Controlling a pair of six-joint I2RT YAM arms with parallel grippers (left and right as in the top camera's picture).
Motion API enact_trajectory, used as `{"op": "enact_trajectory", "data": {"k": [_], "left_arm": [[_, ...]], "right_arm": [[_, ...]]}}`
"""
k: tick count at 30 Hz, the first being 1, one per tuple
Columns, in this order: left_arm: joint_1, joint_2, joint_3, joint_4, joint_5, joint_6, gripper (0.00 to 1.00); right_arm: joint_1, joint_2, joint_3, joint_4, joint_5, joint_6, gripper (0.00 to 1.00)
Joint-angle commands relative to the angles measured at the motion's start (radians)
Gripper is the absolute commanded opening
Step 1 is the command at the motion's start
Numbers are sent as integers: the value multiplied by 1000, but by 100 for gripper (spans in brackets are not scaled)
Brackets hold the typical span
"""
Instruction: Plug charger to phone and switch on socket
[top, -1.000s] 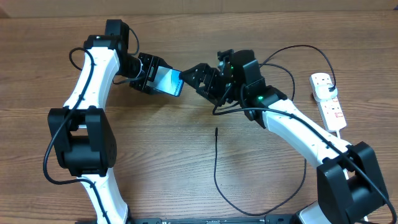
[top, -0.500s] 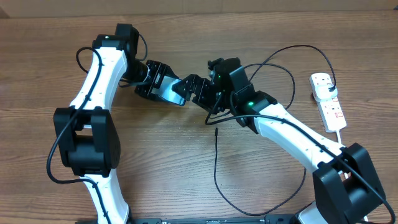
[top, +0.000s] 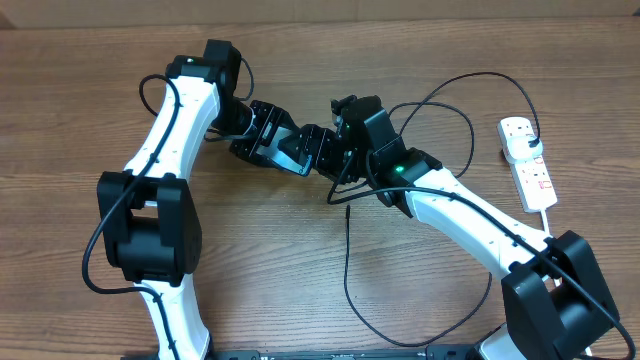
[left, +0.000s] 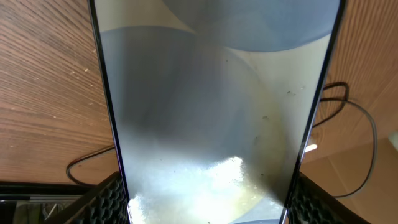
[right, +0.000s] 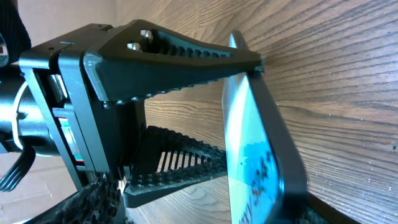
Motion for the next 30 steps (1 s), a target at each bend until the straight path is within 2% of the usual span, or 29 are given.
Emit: {"op": "enact_trajectory", "data": {"k": [1, 3, 13, 18, 30], "left_arm": [[-15, -50, 35, -2, 61, 37, 4], [-19, -50, 35, -2, 68, 39, 5], [-20, -64, 35, 1, 82, 47, 4], [-23, -84, 35, 1, 82, 47, 4], [-53, -103, 35, 8, 83, 47, 5]], "right_arm": [[6, 3, 19, -4, 13, -1, 75], [6, 3, 19, -11, 22, -1, 72], [6, 5, 18, -34, 50, -2, 70], [6, 5, 18, -34, 55, -2, 55], [18, 22, 18, -18, 63, -1, 47]]}}
